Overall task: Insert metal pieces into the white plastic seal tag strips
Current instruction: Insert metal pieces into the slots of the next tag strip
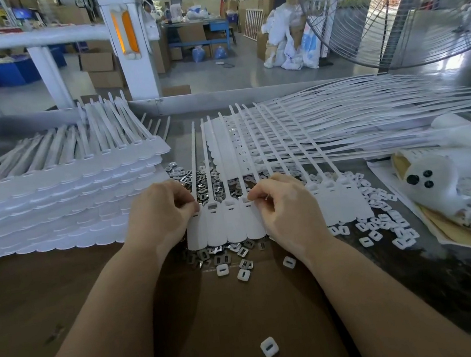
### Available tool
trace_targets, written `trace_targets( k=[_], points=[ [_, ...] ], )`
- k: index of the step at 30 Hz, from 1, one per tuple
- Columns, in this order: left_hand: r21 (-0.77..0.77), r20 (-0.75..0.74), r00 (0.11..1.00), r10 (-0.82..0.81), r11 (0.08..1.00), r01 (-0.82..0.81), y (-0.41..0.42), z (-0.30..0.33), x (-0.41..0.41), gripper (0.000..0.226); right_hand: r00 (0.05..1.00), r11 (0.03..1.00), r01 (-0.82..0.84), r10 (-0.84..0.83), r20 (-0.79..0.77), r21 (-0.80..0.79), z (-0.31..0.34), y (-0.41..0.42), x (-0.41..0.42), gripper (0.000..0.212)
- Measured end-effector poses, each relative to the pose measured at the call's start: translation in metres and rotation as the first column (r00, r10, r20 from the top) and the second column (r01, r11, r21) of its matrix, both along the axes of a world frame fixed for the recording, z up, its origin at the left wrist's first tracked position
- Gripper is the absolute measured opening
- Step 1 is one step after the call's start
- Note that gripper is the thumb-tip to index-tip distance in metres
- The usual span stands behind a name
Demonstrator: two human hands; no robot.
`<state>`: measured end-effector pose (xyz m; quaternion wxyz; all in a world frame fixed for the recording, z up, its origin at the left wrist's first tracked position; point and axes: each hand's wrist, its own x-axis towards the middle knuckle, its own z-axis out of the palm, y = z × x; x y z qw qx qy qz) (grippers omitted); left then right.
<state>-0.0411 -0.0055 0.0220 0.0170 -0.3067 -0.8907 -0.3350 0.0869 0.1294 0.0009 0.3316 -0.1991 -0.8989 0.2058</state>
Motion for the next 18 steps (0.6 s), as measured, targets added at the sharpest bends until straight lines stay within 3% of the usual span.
trace_targets(
  k=[7,18],
  points=[
    [0.04,-0.043,0.999,0.015,0.999,-0.014,-0.001,0.004,-0.004,0.007,1.0,1.0,0.001,-0.001,0.014,-0.002,-0.001,0.0,0.0,0.012],
    [-0.071,-0.241,0.965,-0.104,0.994,0.089,-0.005,0.002,0.006,0.017,0.999,1.0,0.005,-0.006,0.041,0.026,-0.001,-0.001,0.001,0.013]
  ],
)
